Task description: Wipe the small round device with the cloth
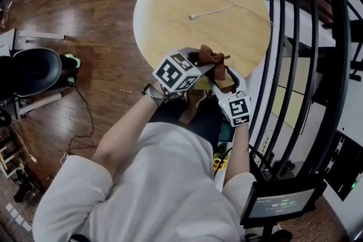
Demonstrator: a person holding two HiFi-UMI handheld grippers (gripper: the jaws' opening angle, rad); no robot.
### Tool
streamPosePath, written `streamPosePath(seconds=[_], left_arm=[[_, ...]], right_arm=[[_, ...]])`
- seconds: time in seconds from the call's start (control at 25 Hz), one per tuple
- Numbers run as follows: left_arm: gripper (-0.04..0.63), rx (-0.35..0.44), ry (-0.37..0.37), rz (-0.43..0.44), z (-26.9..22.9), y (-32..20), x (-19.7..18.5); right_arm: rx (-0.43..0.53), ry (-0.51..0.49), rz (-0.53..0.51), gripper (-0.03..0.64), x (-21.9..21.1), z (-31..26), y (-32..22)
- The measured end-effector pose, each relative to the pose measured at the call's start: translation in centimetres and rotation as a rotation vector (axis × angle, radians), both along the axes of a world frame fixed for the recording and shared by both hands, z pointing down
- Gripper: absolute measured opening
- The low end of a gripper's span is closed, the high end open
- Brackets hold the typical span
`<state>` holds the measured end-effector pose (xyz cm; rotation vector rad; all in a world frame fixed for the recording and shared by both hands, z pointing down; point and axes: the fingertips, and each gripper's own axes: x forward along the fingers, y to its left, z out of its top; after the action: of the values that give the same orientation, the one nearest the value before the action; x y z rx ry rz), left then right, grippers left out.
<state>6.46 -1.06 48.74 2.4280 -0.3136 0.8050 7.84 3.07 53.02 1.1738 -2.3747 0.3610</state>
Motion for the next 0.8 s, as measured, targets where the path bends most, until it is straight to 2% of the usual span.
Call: streamPosePath(seconds=[0.2, 0.32, 0.68, 0.8], left_arm=[[0.106, -0.025, 0.001, -0.026, 0.3, -0.2, -0.6], [0.106, -0.054, 0.004, -0.059, 0.7, -0.4, -1.1], [0.104, -0.108, -0.003, -0.133, 2.0, -1.1, -2.2], [0.104, -0.125, -0.029, -0.148, 3.0, -1.3, -2.8]], right_arm=[[-0.086, 0.011, -0.156, 0.312, -0.5, 0.6, -0.3], [-0.107, -0.001, -0.208, 0.313, -0.9, 0.8, -0.2], [-0.091, -0.04, -0.182, 0.313, -1.1, 0.4, 0.1], [-0.088, -0.049, -0.169, 0.313, -1.2, 0.3, 0.2]])
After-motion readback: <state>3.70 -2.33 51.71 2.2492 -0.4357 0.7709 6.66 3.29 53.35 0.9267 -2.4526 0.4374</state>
